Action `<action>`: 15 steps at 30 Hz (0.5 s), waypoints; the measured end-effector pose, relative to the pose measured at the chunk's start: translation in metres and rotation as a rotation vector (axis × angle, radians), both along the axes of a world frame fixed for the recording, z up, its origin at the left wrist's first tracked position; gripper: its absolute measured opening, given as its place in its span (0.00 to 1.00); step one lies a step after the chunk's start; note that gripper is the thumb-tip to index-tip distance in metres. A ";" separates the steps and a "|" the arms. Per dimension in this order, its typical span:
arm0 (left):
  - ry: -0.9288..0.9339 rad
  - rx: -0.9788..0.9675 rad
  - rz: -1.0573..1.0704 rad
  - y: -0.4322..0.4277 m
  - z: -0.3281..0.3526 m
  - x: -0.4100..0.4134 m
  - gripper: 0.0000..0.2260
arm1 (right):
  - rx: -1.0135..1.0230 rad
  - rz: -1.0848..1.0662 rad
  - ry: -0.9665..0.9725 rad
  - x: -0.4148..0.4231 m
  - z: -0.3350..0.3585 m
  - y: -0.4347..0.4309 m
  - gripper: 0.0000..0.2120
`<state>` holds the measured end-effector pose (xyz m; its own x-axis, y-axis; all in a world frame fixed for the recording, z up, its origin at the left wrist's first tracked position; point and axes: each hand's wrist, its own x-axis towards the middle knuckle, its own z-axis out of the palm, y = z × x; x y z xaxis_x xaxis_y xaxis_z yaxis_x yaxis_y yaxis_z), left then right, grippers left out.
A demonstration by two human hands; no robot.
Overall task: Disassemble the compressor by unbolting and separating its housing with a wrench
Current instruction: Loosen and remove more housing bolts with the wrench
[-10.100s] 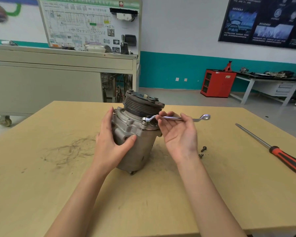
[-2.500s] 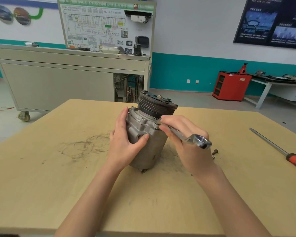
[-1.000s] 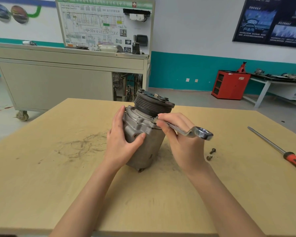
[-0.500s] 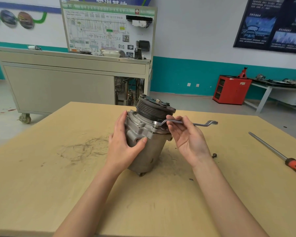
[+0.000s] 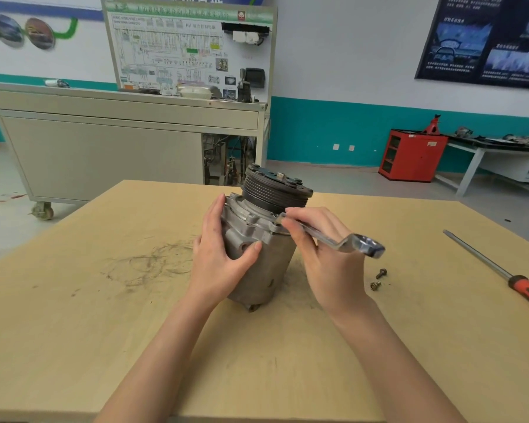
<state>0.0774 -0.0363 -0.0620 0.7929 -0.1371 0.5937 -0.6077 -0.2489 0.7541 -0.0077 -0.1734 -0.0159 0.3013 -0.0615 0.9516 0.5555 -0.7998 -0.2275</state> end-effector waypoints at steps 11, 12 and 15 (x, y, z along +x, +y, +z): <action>0.011 0.000 -0.003 0.000 0.000 -0.001 0.40 | 1.330 0.947 0.596 0.025 0.008 -0.031 0.13; 0.012 -0.002 -0.006 0.000 0.000 -0.001 0.40 | 1.352 0.969 0.611 0.026 0.010 -0.033 0.13; 0.010 -0.001 -0.005 0.000 0.000 0.000 0.39 | 1.168 0.806 0.499 0.025 0.012 -0.033 0.15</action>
